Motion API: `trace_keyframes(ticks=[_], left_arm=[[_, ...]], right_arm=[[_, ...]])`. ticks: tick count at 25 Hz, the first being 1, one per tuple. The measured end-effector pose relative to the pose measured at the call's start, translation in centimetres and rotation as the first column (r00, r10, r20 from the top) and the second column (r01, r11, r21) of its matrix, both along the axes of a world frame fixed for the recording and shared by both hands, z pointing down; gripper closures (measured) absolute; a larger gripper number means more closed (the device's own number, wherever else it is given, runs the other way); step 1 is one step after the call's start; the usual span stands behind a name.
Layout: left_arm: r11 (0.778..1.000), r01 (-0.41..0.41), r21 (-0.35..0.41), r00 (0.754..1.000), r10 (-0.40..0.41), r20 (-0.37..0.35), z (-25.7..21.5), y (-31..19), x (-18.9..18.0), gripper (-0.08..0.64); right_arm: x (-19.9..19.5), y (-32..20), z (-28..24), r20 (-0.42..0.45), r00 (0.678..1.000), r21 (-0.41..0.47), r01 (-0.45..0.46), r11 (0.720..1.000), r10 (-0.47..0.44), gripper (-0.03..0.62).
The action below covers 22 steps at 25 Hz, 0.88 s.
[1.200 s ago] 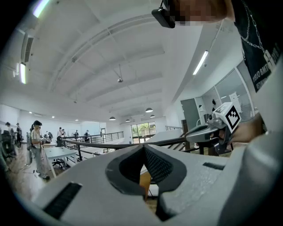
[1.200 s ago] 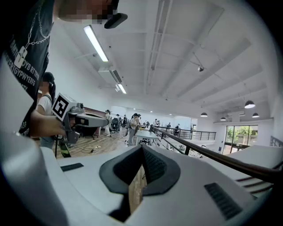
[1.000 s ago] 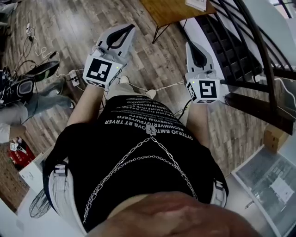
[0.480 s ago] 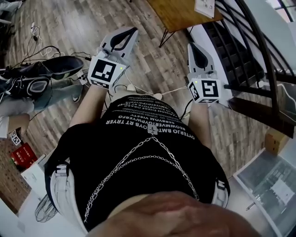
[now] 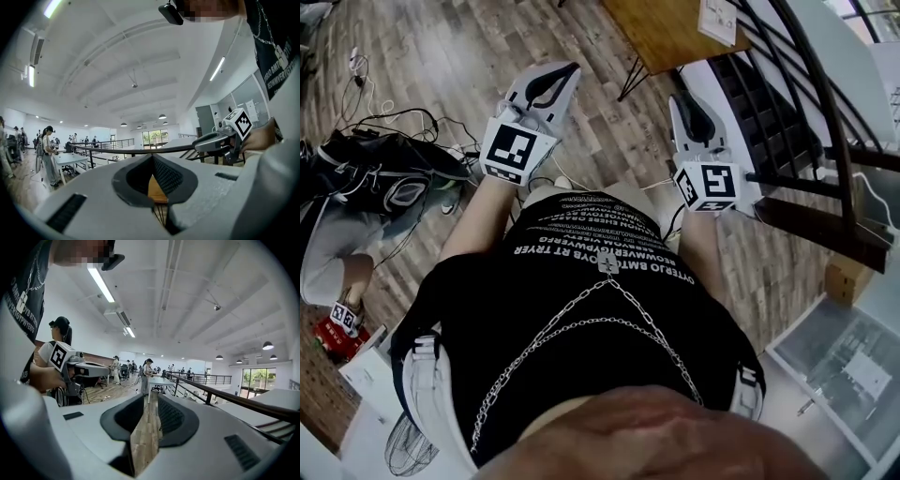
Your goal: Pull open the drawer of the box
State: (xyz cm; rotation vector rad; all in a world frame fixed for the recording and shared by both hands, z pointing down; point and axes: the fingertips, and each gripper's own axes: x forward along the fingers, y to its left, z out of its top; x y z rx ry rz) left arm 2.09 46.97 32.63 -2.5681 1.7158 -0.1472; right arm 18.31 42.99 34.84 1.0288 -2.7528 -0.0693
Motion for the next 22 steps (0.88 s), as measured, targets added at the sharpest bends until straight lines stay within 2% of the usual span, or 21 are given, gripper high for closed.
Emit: trace_keyframes(ticks=[6, 12, 18, 22], left_arm=[[1.000, -0.005, -0.007, 1.000, 0.005, -0.014, 0.6, -0.1, -0.8, 0.554], [1.000, -0.023, -0.015, 1.000, 0.023, -0.010, 1.0, -0.7, -0.5, 0.554], [0.999, -0.033, -0.043, 0.999, 0.034, 0.010, 2.6, -3.9, -0.2, 0.554], [0.998, -0.033, -0.051, 0.999, 0.033, -0.002, 2.7, -6.7, 0.6, 0.554]], right_arm=[[-0.9, -0.2, 0.9, -0.019, 1.000, -0.020, -0.003, 1.000, 0.002, 0.460], [-1.2, -1.1, 1.4, -0.020, 1.000, -0.018, -0.021, 1.000, 0.021, 0.442], [-1.0, -4.1, 2.7, -0.007, 1.000, -0.036, -0.027, 0.999, 0.027, 0.433], [-0.2, -6.8, 2.9, -0.014, 1.000, -0.042, -0.021, 0.999, 0.021, 0.431]])
